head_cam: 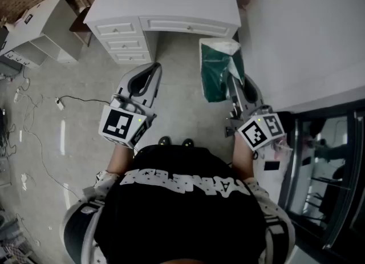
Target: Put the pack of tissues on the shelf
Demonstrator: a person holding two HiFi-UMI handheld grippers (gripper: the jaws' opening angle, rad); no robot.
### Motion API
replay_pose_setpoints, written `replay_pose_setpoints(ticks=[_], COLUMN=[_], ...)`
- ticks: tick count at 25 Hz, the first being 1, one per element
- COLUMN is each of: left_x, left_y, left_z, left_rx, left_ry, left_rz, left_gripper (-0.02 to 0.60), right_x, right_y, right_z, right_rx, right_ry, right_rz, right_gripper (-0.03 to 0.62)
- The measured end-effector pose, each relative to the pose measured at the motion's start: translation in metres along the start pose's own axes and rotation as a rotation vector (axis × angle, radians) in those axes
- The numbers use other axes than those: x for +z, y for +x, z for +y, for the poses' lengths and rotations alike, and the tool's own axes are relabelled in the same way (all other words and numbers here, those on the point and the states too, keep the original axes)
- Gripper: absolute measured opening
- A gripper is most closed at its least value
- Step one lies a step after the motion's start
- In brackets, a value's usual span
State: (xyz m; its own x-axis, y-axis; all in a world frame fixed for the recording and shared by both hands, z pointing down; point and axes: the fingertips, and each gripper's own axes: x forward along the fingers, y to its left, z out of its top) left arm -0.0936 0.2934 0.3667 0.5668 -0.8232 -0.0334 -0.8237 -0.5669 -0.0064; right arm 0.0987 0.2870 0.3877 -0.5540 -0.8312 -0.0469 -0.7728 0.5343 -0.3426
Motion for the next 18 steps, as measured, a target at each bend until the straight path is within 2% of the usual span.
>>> replay_pose_setpoints(ticks=[4, 9, 14, 18], left_x=[0.001, 0.003, 0.0, 0.0], left_y=[0.002, 0.003, 0.005, 0.008], left_z=[-0.001, -0.002, -0.005, -0.01], left_rx=[-0.008, -0.005, -0.012, 0.004], left_ry=[0.016, -0.01, 0.009, -0.01], left_rz=[-0.019, -0.01, -0.009, -0.004], left_gripper=[0.035, 0.035, 0.035, 0.035], right_x=[0.0, -0.001, -0.001, 0.001], right_y=[-0.001, -0.001, -0.005, -0.01], right_z=[-0.001, 0.001, -0.001, -0.008], right_rx=[0.0, 0.006, 0.004, 0.009], right_ry=[0.01, 0.027, 0.03, 0.031], right_rz=[0.0, 0.0, 0.001, -0.007], right_gripper=[0.101, 0.101, 0.101, 0.101])
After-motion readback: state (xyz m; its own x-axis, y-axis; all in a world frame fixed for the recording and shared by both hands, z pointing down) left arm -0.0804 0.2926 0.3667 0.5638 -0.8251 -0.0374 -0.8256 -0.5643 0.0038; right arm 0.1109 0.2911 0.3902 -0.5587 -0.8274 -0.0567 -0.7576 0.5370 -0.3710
